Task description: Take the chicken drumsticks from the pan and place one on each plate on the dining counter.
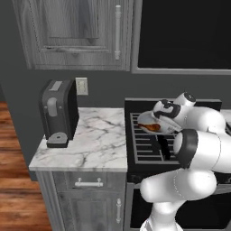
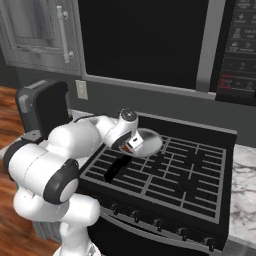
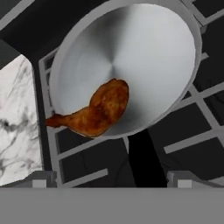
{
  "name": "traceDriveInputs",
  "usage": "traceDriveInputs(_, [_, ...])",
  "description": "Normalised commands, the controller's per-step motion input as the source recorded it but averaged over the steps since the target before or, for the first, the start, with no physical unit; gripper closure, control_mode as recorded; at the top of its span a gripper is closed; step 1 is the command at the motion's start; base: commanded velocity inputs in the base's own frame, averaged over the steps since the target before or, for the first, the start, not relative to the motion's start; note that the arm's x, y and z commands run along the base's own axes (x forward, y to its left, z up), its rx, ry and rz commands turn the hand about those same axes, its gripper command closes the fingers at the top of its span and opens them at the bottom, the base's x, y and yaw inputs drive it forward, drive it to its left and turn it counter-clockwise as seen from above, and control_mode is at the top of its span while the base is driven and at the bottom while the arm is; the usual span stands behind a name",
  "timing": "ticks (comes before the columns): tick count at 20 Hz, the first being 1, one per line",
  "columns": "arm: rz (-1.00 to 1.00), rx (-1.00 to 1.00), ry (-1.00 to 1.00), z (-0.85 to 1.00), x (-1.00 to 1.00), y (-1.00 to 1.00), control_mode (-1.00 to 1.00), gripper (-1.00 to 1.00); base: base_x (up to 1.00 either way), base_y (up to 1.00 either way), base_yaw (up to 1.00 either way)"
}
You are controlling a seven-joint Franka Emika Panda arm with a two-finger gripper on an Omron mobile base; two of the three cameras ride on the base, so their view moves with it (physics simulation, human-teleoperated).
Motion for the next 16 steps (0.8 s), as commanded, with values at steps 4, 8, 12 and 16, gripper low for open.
traceDriveInputs(4, [0.00, 0.04, 0.00, 0.00, 0.07, 0.03, -1.00, -1.00, 0.00, 0.00, 0.00])
traceDriveInputs(8, [0.00, 0.00, 0.00, 0.00, 0.07, 0.06, -1.00, -1.00, 0.00, 0.00, 0.00])
traceDriveInputs(12, [0.00, -0.04, 0.00, -0.01, 0.05, 0.08, -1.00, -1.00, 0.00, 0.00, 0.00])
traceDriveInputs(16, [-0.03, -0.06, 0.00, -0.11, 0.00, 0.07, -1.00, -1.00, 0.00, 0.00, 0.00])
